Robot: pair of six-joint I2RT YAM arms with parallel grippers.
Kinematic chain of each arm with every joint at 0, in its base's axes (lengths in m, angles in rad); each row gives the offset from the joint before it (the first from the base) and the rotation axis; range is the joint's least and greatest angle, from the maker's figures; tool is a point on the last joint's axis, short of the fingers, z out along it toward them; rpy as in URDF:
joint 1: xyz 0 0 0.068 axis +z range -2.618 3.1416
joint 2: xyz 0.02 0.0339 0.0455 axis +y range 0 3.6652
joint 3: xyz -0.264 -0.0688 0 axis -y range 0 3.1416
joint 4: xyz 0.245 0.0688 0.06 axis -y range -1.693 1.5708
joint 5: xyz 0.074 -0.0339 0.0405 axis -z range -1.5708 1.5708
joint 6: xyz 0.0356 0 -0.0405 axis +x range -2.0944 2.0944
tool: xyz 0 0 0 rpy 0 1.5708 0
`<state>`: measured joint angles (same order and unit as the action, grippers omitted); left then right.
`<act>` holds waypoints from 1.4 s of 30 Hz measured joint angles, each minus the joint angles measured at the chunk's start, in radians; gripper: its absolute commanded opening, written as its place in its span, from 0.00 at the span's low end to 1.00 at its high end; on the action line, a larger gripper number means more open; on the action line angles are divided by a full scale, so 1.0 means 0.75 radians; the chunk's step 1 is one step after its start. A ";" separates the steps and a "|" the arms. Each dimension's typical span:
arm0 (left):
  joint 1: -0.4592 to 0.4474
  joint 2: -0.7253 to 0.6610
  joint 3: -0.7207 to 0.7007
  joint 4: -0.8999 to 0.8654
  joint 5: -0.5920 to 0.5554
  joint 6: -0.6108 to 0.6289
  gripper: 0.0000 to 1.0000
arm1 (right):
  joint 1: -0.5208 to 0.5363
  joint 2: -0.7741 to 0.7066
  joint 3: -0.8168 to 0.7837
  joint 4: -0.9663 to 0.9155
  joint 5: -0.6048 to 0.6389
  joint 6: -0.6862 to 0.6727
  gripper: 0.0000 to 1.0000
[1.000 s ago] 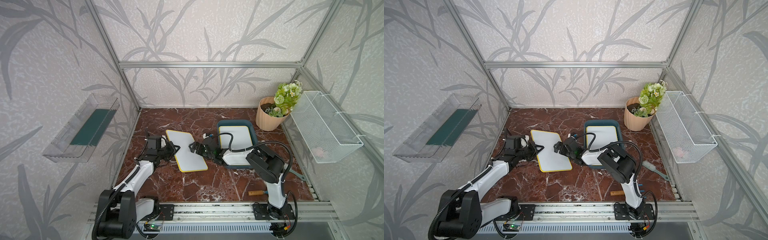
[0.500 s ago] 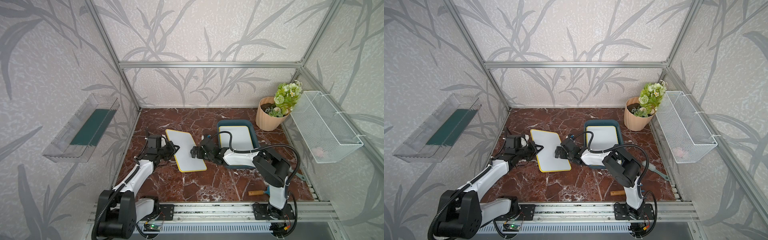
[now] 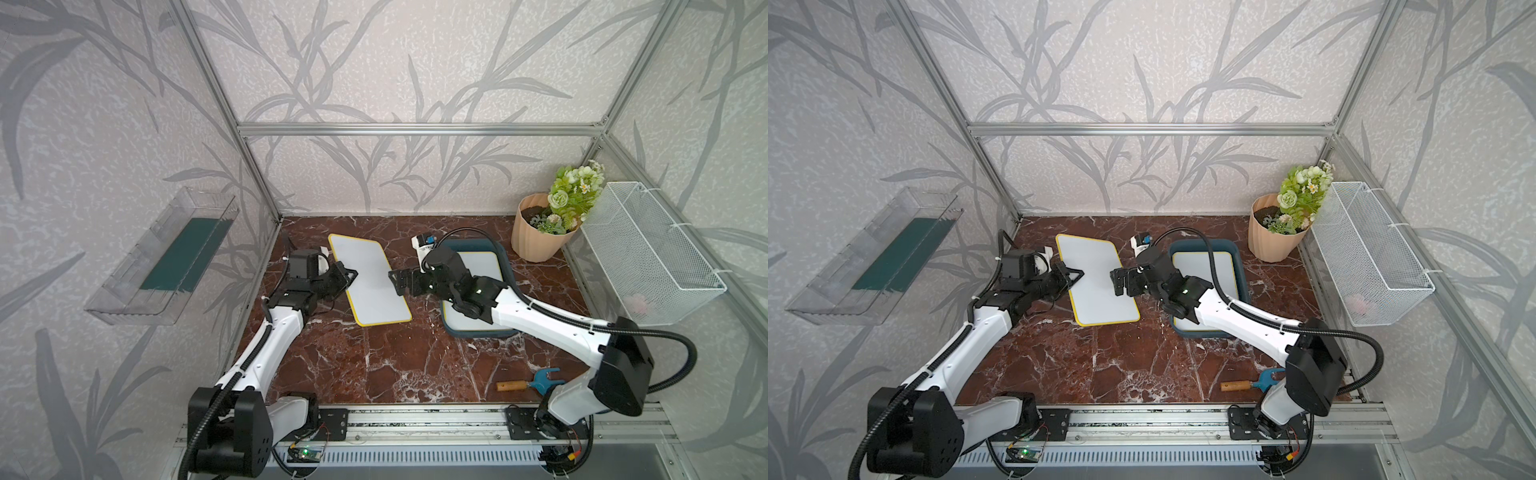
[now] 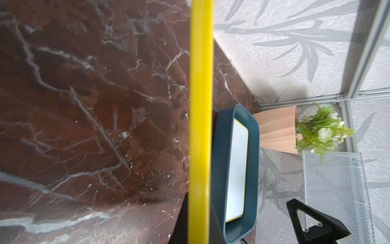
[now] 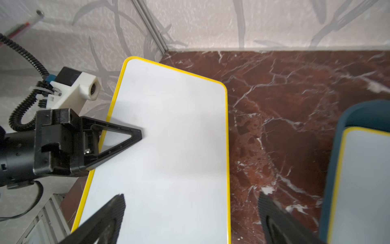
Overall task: Put the whiteboard into the storage box
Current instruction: Pick up the whiteboard at the center of the board, then place the whiteboard in the storage box.
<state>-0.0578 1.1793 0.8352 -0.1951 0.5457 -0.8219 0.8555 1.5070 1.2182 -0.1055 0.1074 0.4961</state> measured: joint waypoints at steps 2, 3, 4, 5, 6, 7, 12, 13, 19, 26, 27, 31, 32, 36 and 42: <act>0.000 0.016 0.050 0.017 0.015 -0.004 0.00 | -0.052 -0.072 -0.037 -0.016 -0.003 -0.026 0.99; -0.001 0.026 0.070 0.028 0.023 -0.009 0.00 | -0.080 -0.107 -0.064 -0.024 -0.005 -0.036 0.99; -0.003 0.039 0.089 0.041 0.032 -0.014 0.00 | -0.105 -0.137 -0.087 -0.037 -0.005 -0.044 0.99; -0.009 0.055 0.107 0.056 0.040 -0.020 0.00 | -0.133 -0.165 -0.111 -0.053 -0.006 -0.050 0.99; -0.013 0.072 0.122 0.075 0.043 -0.026 0.00 | -0.161 -0.189 -0.135 -0.066 -0.006 -0.055 0.99; -0.021 0.089 0.134 0.093 0.044 -0.034 0.00 | -0.184 -0.208 -0.155 -0.078 -0.008 -0.060 0.99; -0.112 0.191 0.175 0.191 0.048 -0.082 0.00 | -0.293 -0.285 -0.236 -0.156 -0.040 -0.078 0.99; -0.132 0.208 0.179 0.209 0.049 -0.092 0.00 | -0.309 -0.297 -0.243 -0.169 -0.047 -0.080 0.99; -0.290 0.327 0.216 0.339 0.031 -0.159 0.00 | -0.398 -0.393 -0.294 -0.225 -0.107 -0.080 0.99; -0.508 0.511 0.240 0.515 -0.037 -0.244 0.00 | -0.455 -0.470 -0.370 -0.252 -0.144 -0.074 0.99; -0.535 0.541 0.251 0.530 -0.047 -0.251 0.00 | -0.459 -0.473 -0.379 -0.255 -0.147 -0.073 0.99; -0.642 0.650 0.304 0.562 -0.096 -0.270 0.00 | -0.476 -0.485 -0.417 -0.266 -0.158 -0.069 0.99; -0.669 0.677 0.321 0.571 -0.108 -0.272 0.00 | -0.483 -0.491 -0.426 -0.269 -0.162 -0.068 0.99; -0.750 0.768 0.375 0.622 -0.137 -0.290 0.00 | -0.522 -0.518 -0.450 -0.282 -0.185 -0.063 0.99; -0.832 0.895 0.433 0.681 -0.178 -0.326 0.00 | -0.572 -0.536 -0.469 -0.285 -0.215 -0.049 0.99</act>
<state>-0.6815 1.8503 1.1603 0.3153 0.4126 -1.0660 0.4263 1.1049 0.8665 -0.3191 -0.0536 0.4595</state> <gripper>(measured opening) 0.061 0.991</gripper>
